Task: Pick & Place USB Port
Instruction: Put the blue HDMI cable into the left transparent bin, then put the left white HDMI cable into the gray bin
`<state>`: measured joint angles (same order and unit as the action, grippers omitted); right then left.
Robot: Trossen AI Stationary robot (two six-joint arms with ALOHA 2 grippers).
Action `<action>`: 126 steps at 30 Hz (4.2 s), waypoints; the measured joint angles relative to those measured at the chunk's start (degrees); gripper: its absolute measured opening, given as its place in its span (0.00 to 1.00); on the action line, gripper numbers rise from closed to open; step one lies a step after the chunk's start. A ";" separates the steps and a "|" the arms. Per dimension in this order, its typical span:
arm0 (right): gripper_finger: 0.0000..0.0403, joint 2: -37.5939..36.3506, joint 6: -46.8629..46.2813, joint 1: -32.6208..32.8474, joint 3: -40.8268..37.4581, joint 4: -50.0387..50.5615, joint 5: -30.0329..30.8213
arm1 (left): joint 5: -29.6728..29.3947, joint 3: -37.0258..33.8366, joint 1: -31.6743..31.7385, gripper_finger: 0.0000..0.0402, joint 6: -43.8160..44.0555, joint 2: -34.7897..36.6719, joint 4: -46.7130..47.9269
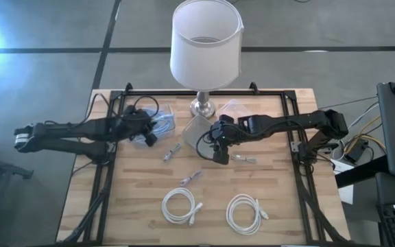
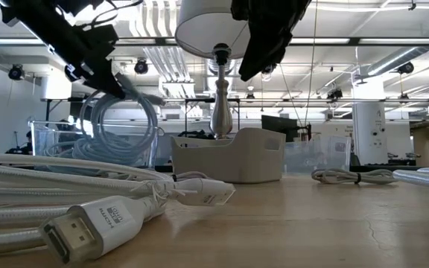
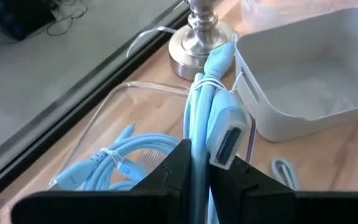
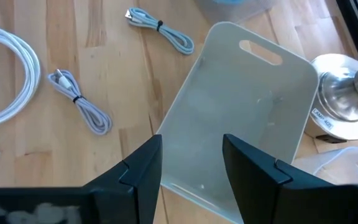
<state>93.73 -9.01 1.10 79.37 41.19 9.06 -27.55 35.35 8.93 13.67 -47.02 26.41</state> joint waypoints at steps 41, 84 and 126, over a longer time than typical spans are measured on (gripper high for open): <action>0.41 0.02 6.18 0.00 -5.66 -5.81 0.07 | -10.58 -0.04 3.50 0.54 3.47 -4.27 12.71; 0.41 0.13 4.52 0.00 -7.80 -10.12 -0.02 | 1.99 12.25 3.76 0.55 10.35 -4.06 34.05; 0.41 0.13 4.52 0.00 -9.04 -10.14 -0.02 | 28.29 13.07 -0.66 0.50 -12.37 -15.05 1.78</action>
<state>93.86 -4.49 1.10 70.32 31.05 9.04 0.74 48.42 8.27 1.30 -62.07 28.19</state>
